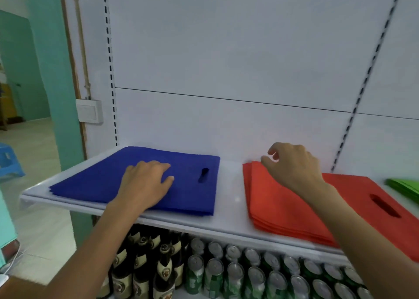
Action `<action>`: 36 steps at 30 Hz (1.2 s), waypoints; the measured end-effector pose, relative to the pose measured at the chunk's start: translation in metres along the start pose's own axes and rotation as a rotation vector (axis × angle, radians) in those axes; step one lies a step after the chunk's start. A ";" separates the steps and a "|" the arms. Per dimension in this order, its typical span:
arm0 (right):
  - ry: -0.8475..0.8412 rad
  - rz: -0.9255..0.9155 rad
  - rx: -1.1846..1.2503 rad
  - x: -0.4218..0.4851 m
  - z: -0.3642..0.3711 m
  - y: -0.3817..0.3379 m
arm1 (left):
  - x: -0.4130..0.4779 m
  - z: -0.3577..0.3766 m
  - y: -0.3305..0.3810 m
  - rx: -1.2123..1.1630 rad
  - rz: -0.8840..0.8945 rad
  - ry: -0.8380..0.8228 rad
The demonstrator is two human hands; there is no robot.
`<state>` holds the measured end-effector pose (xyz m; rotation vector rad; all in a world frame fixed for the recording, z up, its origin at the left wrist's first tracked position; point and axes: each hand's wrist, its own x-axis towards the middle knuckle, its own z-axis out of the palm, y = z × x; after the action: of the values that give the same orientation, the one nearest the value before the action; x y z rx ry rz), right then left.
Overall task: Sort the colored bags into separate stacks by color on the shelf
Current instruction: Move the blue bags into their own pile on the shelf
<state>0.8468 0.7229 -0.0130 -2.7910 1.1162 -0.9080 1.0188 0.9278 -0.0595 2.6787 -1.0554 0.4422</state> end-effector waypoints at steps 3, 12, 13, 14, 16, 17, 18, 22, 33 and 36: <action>0.005 0.041 0.013 -0.012 -0.030 0.057 | -0.012 -0.006 0.055 0.012 0.034 0.023; 0.038 0.179 -0.014 -0.079 -0.125 0.307 | -0.080 -0.014 0.309 -0.140 0.187 0.110; 0.025 0.201 -0.019 -0.087 -0.131 0.332 | -0.087 -0.012 0.334 -0.165 0.199 0.090; 0.011 0.220 -0.023 -0.092 -0.138 0.355 | -0.090 -0.013 0.356 -0.188 0.212 0.071; -0.020 0.251 -0.040 -0.098 -0.152 0.397 | -0.093 -0.015 0.397 -0.217 0.235 0.053; -0.029 0.259 -0.046 -0.100 -0.158 0.416 | -0.094 -0.016 0.418 -0.216 0.242 0.055; -0.018 0.262 -0.047 -0.101 -0.164 0.435 | -0.094 -0.016 0.438 -0.210 0.253 0.062; 0.055 0.313 -0.026 -0.112 -0.176 0.508 | -0.091 -0.007 0.509 -0.215 0.346 0.081; 0.102 0.396 0.047 -0.136 -0.233 0.734 | -0.105 0.002 0.727 -0.216 0.502 0.108; 0.130 0.375 0.022 -0.151 -0.262 0.807 | -0.123 0.009 0.808 -0.268 0.491 0.089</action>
<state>0.1148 0.2687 -0.0389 -2.4074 1.5640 -1.0545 0.3754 0.4238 -0.0306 2.1364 -1.6181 0.4583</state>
